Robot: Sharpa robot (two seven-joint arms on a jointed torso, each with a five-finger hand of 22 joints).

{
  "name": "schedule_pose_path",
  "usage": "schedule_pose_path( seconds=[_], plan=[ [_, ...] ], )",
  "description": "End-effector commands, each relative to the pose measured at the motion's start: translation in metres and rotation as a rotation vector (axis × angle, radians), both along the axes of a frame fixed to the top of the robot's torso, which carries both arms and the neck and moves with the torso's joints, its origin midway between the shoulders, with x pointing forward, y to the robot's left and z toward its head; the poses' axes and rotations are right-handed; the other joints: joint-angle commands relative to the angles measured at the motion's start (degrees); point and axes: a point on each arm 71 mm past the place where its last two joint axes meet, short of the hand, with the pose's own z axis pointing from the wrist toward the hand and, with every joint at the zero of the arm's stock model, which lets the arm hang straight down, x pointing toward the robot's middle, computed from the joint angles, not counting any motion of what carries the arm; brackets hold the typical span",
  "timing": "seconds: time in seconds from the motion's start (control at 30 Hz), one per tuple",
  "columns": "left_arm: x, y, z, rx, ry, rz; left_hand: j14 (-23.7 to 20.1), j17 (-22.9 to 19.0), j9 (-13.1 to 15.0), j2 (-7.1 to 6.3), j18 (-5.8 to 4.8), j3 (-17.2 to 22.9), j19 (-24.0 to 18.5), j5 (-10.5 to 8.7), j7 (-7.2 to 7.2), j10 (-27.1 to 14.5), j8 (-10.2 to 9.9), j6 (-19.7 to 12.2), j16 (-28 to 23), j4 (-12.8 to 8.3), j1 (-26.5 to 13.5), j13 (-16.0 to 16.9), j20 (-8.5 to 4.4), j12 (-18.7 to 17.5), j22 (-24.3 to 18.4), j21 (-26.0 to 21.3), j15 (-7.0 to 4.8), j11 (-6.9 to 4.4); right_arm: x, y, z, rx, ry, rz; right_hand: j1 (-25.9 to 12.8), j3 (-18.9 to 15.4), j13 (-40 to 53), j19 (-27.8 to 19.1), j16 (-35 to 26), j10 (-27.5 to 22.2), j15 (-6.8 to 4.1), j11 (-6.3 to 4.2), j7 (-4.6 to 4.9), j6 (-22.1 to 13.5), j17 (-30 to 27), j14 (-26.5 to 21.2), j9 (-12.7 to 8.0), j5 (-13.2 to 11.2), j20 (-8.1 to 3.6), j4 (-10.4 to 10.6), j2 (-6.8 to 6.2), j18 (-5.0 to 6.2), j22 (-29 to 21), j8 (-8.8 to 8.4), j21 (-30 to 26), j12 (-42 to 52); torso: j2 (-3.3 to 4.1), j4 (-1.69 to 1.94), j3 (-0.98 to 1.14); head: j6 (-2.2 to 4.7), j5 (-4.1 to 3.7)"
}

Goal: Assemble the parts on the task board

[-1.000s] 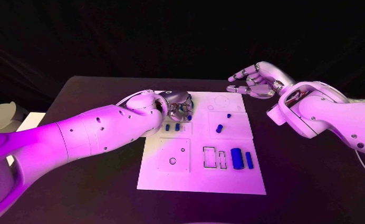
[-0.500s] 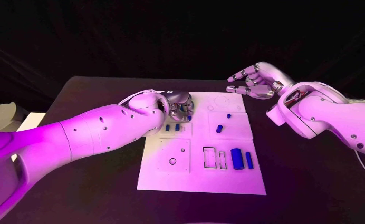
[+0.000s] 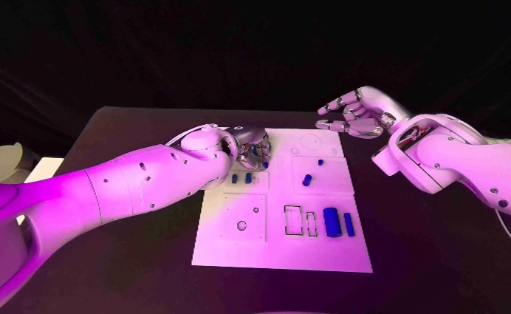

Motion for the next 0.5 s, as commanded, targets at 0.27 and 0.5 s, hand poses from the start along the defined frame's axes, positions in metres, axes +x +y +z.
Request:
schedule_pose_path(
  seconds=[0.27,0.5],
  plan=[
    [-0.0033,-0.0029,-0.0064,0.038,0.05,-0.011,2.36,-0.25,-0.36,-0.18,-1.09,0.67,0.91,-0.06,0.09,0.04,-0.67,0.45,0.36,-0.05,-0.71,-0.35,-0.08,-0.89,-0.05,0.19,-0.42,0.07,-0.0007,0.0017,-0.0004,-0.004,0.002,0.017,0.26,-0.41,6.6,4.9,-0.27,-0.15,-0.33,-0.04,-0.12,0.41,12.84,5.54,-0.03,0.35,-0.34,-0.01,0.61,-0.38,13.43,-0.3,-0.15,-0.11,-0.01,0.01,-0.05,-0.11,0.05],
    [-0.0049,-0.0053,-0.0061,0.037,0.053,-0.018,2.31,-0.47,-0.57,-0.33,-0.97,0.96,0.79,0.11,0.04,-0.11,-1.03,0.3,0.36,-0.17,-0.86,-0.5,-0.07,-1.23,-0.55,-0.35,-0.4,0.1,-0.0006,0.0016,-0.0005,-0.004,0.002,0.017,0.26,-0.41,6.6,4.9,-0.27,-0.15,-0.33,-0.04,-0.12,0.41,12.84,5.54,-0.03,0.35,-0.34,-0.01,0.61,-0.38,13.43,-0.3,-0.15,-0.11,-0.03,0.04,-0.03,-0.11,0.04]
  ],
)
